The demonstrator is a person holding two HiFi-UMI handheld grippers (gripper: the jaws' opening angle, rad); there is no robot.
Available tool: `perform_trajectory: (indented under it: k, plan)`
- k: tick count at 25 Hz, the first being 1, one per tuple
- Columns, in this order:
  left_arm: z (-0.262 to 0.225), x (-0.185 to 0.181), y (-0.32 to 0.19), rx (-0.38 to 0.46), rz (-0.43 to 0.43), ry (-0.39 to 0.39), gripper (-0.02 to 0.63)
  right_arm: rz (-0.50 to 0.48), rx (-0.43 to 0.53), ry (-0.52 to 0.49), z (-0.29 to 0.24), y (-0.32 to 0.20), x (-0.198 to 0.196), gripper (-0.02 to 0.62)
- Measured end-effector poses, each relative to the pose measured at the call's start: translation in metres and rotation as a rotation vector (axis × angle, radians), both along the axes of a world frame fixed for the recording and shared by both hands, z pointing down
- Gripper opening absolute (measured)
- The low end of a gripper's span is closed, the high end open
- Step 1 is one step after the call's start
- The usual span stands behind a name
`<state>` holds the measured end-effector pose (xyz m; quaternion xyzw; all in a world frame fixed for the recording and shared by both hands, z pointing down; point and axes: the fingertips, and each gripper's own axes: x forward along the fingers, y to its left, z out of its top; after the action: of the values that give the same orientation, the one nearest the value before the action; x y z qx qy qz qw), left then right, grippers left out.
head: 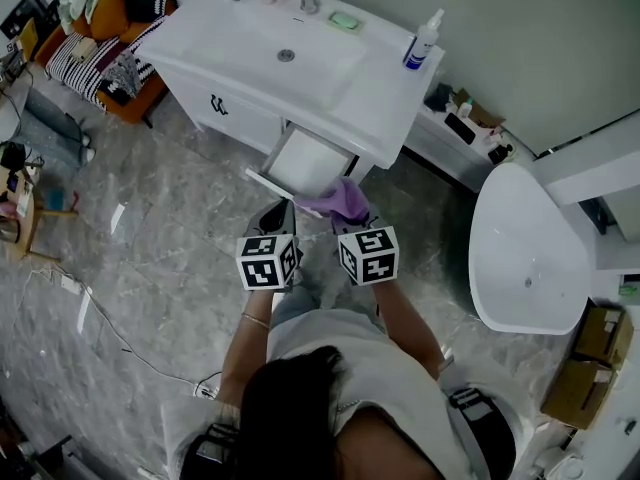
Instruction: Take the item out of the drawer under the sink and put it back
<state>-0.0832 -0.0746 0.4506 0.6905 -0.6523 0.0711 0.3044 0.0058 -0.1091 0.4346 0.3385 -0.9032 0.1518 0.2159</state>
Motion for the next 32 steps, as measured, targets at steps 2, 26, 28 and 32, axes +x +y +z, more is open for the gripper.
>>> perform_trajectory:
  k: [2,26,28,32]
  plan:
    - [0.003,-0.010,-0.006,-0.003,-0.005,0.011,0.006,0.008,-0.002,0.007,0.003,-0.007,-0.007,0.046]
    - [0.050,-0.042,-0.078,-0.094,0.025,-0.005,0.006,-0.038,-0.047,0.124,0.048,-0.078,-0.042,0.046]
    - [0.056,-0.044,-0.086,-0.104,0.017,-0.002,0.006,-0.050,-0.066,0.133,0.057,-0.087,-0.044,0.046]
    - [0.071,-0.046,-0.102,-0.120,0.002,0.004,0.006,-0.079,-0.106,0.159,0.079,-0.101,-0.050,0.046]
